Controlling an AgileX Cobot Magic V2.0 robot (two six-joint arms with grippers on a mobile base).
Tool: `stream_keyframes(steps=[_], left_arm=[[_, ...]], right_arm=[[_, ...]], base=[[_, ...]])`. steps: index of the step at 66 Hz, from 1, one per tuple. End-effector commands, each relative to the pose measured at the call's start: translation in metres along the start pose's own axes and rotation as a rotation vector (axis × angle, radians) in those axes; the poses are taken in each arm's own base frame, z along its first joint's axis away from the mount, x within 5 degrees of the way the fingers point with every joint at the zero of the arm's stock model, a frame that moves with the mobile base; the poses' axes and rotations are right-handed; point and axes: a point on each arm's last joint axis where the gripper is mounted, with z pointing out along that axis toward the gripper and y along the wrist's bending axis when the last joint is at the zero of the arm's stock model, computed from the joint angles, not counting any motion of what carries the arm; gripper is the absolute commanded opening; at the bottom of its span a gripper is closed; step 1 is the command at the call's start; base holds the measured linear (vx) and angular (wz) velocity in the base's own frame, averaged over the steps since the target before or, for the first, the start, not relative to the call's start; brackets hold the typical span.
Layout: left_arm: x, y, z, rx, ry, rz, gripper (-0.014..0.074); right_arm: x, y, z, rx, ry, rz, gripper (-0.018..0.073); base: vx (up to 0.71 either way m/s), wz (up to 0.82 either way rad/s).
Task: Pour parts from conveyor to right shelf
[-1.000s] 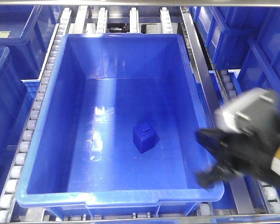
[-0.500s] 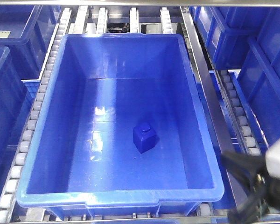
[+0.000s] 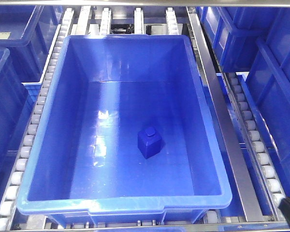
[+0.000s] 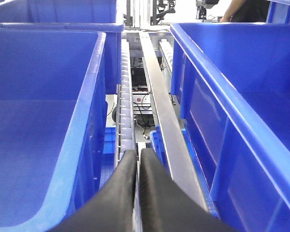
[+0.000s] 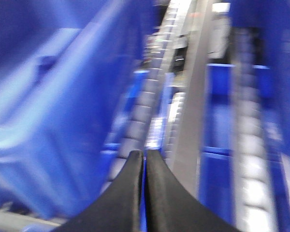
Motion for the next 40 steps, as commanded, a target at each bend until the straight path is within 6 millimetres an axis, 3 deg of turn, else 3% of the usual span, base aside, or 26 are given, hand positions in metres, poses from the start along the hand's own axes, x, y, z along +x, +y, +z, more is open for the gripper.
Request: stream_keyframes(steps=[1,23,40], left_arm=[[-0.013,-0.001,0.0,0.009,-0.082,-0.016,-0.0006],[-0.013,-0.001,0.0,0.009,-0.082,-0.016,-0.0006],[-0.013,-0.001,0.0,0.009,-0.082,-0.016,-0.0006]], right_arm=[[-0.006,-0.004,-0.004,0.06,-0.096,0.007,-0.0009],[0.013,-0.009,-0.005,0.161,-0.054,0.034,-0.0009],[0.008,-0.01,-0.006,0.182,-0.098,-0.006,-0.0009]], base=[[0.0,0.0],[0.0,0.0],[0.0,0.0]])
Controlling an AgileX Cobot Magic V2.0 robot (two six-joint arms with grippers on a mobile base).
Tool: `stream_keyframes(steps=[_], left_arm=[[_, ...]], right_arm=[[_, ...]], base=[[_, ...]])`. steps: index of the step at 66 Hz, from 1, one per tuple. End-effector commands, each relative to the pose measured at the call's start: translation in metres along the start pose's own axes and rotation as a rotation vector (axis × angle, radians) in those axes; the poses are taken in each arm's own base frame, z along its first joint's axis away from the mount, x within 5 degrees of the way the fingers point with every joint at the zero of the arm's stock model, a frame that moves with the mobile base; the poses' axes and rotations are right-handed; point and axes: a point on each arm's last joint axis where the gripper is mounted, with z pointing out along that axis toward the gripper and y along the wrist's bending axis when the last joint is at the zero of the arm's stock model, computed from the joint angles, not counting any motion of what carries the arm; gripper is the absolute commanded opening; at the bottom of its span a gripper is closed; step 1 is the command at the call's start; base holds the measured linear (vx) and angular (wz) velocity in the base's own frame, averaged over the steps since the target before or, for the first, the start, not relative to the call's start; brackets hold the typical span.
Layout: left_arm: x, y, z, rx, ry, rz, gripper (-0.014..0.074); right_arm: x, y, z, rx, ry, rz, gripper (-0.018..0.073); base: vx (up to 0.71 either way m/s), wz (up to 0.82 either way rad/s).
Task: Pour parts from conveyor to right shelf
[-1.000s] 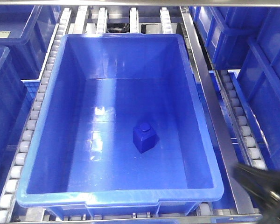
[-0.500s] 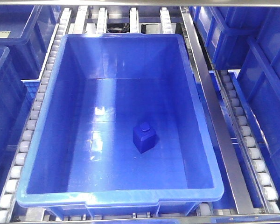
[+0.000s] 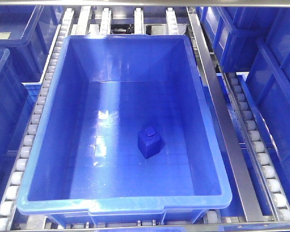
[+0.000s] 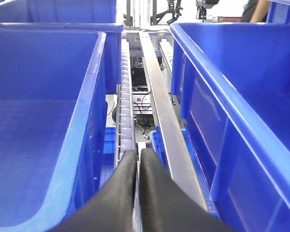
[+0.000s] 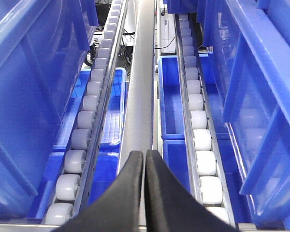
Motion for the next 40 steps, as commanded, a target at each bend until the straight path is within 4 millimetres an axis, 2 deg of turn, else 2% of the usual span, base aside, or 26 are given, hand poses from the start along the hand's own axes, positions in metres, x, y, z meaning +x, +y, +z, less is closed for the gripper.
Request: stream_keyframes(steps=[1,16,40], left_arm=[[-0.013,-0.001,0.0,0.009,-0.083,-0.016,-0.0006],[-0.013,-0.001,0.0,0.009,-0.083,-0.016,-0.0006],[-0.013,-0.001,0.0,0.009,-0.083,-0.016,-0.0006]], right_arm=[[-0.008,-0.003,-0.001,0.039,-0.117,-0.046,-0.0009],[-0.022,-0.007,-0.004,0.119,-0.265,-0.283,-0.0009],[-0.023,-0.007,-0.004,0.119,-0.268,-0.282,-0.0009]], base=[[0.0,0.0],[0.0,0.0],[0.0,0.0]])
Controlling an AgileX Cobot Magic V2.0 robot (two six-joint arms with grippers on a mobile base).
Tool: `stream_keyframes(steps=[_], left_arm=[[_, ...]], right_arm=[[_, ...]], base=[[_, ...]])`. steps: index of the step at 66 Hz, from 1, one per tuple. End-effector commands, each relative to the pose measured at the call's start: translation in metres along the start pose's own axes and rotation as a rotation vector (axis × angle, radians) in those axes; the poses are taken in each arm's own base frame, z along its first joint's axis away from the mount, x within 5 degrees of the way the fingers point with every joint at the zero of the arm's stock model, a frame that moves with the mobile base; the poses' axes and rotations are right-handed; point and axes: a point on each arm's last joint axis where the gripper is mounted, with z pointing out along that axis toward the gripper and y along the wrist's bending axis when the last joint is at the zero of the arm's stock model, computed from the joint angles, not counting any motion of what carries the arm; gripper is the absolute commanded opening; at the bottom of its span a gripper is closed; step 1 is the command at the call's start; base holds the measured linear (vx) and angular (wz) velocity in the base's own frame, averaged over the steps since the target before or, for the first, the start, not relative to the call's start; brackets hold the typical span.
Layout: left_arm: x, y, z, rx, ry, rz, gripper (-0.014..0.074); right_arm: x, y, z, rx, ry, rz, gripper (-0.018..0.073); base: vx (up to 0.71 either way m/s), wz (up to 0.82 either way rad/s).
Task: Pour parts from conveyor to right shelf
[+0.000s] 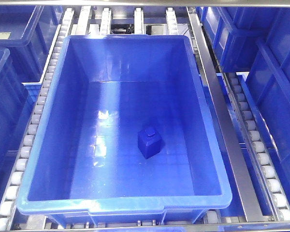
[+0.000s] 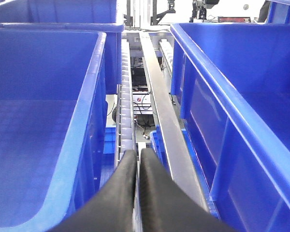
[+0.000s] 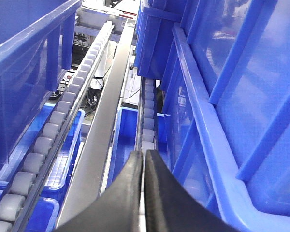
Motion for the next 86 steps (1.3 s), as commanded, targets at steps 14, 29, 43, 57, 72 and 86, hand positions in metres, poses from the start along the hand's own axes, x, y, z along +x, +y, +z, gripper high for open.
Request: stream_keyframes(steps=[14,29,43,57,72,86], left_arm=[[-0.013,-0.0008,0.0,0.009,-0.083,-0.016,-0.0006],[-0.013,-0.0008,0.0,0.009,-0.083,-0.016,-0.0006],[-0.013,-0.0008,0.0,0.009,-0.083,-0.016,-0.0006],[-0.013,-0.0008,0.0,0.009,-0.083,-0.016,-0.0006],[-0.013,-0.0008,-0.0001,0.009,-0.084,-0.016,-0.0006],[-0.013,-0.0007,-0.0001,0.008,-0.084,-0.016,-0.0006]], right_arm=[[-0.0052,-0.0006,-0.0008,0.013,-0.083,0.06,-0.0009],[-0.0053,-0.0003,-0.0007,0.008,-0.084,0.098,-0.0009],[-0.0052,-0.0003,-0.0007,0.008,-0.082,0.098,-0.0009],[-0.0051,-0.0003,-0.0007,0.008,-0.082,0.098,-0.0009],[-0.0051,-0.0003,-0.0007,0.008,-0.082,0.098,-0.0009],[-0.0051,-0.0003,-0.0007,0.008,-0.082,0.098,-0.0009]], base=[[0.0,0.0],[0.0,0.0],[0.0,0.0],[0.0,0.0],[0.0,0.0],[0.0,0.0]])
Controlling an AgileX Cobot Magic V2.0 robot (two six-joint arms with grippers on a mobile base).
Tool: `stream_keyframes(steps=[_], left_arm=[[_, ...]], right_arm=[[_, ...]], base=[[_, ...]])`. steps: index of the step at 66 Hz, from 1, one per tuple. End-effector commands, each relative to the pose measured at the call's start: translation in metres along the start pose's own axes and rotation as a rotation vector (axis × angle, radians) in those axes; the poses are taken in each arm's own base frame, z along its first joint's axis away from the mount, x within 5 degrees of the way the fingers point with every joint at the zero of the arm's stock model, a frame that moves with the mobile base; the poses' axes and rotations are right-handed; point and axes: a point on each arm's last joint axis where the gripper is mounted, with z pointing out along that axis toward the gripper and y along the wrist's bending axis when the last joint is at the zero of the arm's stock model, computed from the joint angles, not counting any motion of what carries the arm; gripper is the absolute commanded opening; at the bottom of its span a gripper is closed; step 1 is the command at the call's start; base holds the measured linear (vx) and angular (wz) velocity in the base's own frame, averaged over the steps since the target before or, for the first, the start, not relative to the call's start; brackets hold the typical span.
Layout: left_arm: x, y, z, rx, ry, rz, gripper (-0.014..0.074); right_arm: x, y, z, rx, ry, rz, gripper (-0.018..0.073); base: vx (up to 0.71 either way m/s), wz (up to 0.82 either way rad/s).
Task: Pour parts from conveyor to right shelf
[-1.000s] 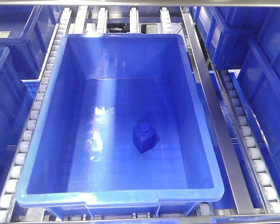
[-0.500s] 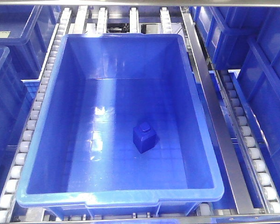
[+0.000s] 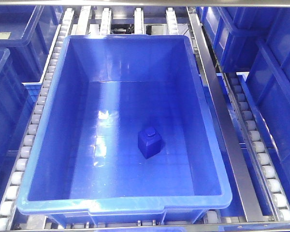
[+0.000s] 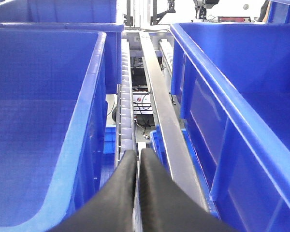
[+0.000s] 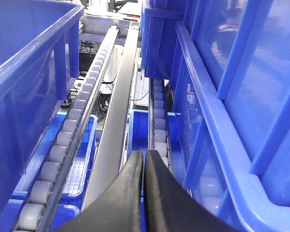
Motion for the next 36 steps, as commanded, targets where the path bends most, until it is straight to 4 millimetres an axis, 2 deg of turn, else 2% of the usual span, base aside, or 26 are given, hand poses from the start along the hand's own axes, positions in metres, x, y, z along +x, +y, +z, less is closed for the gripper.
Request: stream_keyframes(steps=[1,36], left_arm=[[-0.013,-0.0006,-0.0001,0.006,-0.084,-0.016,-0.0006],[-0.0131,0.0016,-0.0001,-0.03,-0.085,-0.017,-0.0006]], right_arm=[[-0.0049,-0.0012,-0.0007,0.02,-0.079,-0.004,-0.0009],[-0.0049,-0.0012,-0.0007,0.02,-0.079,-0.004,-0.0009]], base=[[0.0,0.0],[0.0,0.0]])
